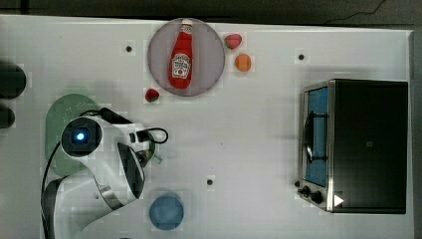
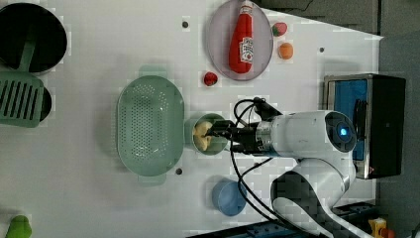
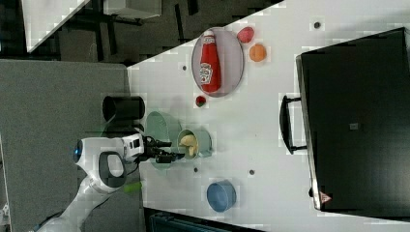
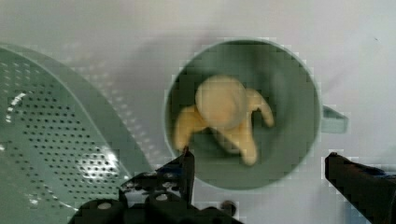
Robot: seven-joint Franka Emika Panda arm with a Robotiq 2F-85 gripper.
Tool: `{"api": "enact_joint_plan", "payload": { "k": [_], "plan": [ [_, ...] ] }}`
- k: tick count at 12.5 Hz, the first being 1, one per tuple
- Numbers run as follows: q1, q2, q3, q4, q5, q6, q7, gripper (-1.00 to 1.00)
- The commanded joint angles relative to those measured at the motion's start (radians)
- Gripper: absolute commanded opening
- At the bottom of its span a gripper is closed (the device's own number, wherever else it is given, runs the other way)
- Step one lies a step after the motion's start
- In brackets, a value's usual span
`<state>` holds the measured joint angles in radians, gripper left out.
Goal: Pick Banana and place it in mug.
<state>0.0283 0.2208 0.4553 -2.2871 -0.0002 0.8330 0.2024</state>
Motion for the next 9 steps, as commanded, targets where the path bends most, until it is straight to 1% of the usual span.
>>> {"api": "enact_joint_plan", "payload": {
  "k": [1,4,6,9],
  "plan": [
    [-0.014,-0.059,-0.011,0.010,0.015,0.047,0.078,1.00],
    [-0.032,-0.189,-0.050,0.035,0.014,-0.007,0.078,1.00],
    [-0.042,-0.282,-0.109,0.067,0.013,-0.130,0.040,1.00],
    [-0.047,-0.395,-0.226,0.149,0.013,-0.359,0.013,1.00]
  ]
}}
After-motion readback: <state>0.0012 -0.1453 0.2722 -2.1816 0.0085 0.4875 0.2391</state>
